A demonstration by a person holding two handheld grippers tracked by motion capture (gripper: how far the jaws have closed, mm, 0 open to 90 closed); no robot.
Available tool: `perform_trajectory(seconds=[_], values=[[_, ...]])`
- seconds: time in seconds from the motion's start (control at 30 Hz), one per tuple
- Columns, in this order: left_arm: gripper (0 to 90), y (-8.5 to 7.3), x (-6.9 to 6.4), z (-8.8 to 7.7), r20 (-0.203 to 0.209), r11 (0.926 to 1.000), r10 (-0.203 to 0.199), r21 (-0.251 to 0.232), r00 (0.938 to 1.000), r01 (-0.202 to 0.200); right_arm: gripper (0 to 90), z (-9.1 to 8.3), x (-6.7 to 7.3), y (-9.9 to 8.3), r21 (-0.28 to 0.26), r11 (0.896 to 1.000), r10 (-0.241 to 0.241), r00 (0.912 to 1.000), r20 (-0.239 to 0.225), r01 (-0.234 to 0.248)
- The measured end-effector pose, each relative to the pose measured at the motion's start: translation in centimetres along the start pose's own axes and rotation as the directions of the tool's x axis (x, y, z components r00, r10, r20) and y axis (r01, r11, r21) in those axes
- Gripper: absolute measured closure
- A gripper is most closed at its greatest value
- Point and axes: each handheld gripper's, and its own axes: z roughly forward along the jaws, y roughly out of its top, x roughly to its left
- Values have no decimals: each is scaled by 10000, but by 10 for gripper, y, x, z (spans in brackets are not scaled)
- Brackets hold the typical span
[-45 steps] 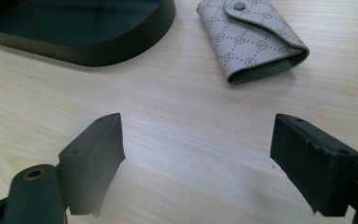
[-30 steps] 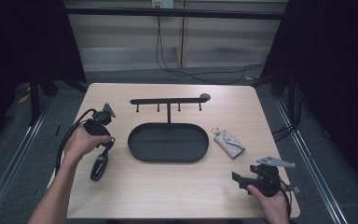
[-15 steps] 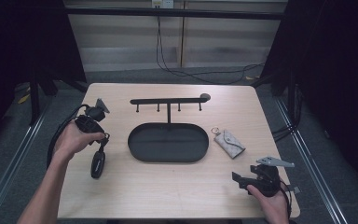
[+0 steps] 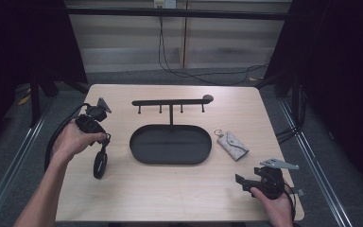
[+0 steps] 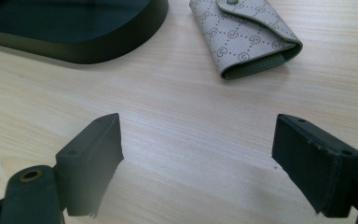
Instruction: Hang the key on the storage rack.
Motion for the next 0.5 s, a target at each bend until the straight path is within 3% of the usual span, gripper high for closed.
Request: perform_trajectory(seconds=[0.5], values=[[707,-3,-4,-32,-230,9987,143,-478,9996,-154,148,0,0,0,-35,10000,-24,10000,-37,24]])
